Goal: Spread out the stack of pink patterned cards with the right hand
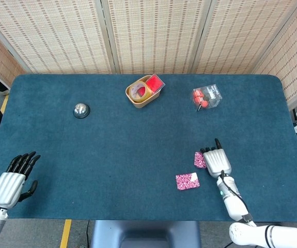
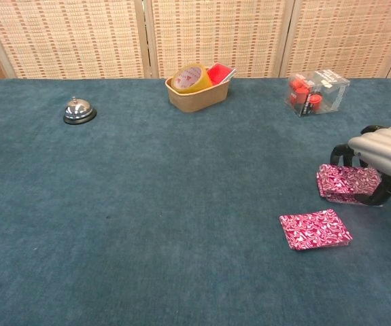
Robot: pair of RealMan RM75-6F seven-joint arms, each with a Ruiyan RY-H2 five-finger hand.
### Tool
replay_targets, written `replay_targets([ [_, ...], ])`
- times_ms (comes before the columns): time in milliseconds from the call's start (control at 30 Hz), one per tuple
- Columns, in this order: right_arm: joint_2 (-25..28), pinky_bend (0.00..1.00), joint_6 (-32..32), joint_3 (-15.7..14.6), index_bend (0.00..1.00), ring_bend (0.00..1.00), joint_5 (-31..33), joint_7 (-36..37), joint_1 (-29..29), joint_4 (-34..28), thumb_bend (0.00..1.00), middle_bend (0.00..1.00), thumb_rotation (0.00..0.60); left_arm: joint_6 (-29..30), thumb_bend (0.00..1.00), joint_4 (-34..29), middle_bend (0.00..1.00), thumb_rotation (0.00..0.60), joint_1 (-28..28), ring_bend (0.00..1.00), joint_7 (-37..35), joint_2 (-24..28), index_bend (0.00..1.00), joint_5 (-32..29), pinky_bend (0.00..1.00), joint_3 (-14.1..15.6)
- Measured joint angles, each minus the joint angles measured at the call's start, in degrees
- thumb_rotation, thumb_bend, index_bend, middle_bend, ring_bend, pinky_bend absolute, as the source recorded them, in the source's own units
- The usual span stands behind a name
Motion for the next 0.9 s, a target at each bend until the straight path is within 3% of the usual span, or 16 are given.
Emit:
replay_targets([
  [300, 0.15, 0.0, 0.07, 0.93, 0.62, 0.36, -1.5, 1.34, 0.1, -2.47, 0.27, 0.48, 0.6, -0.34, 0.48, -0.02, 0.0, 0.6, -0.12, 0.0, 0.22, -0.12, 0.0, -0.13, 0.08, 0.0],
  [633, -5.91, 0.0, -0.46, 3.42, 0.61, 0.36, 0.01, -2.06, 3.21, -3.29, 0.27, 0.48, 0.6, -0.35, 0.48, 0.11, 0.0, 0.6, -0.14, 0.0, -0.47, 0.12, 0.0, -0.58, 0.08, -0.23],
  [767, -8.34, 0.0, -0.84, 3.81, 0.56, 0.36, 0.74, -2.63, 4.06, -1.39, 0.27, 0.48, 0.6, -0.39, 0.48, 0.2, 0.0, 0.6, -0.18, 0.0, -0.99, 0.29, 0.0, -0.63, 0.08, -0.27],
  [900, -9.59, 0.0, -1.49, 3.99, 0.45, 0.33, 0.94, -1.98, 4.45, 0.16, 0.27, 0.44, 0.6, -0.5, 0.48, 0.27, 0.0, 0.6, -0.22, 0.0, -1.16, 0.34, 0.0, -0.73, 0.08, -0.31],
])
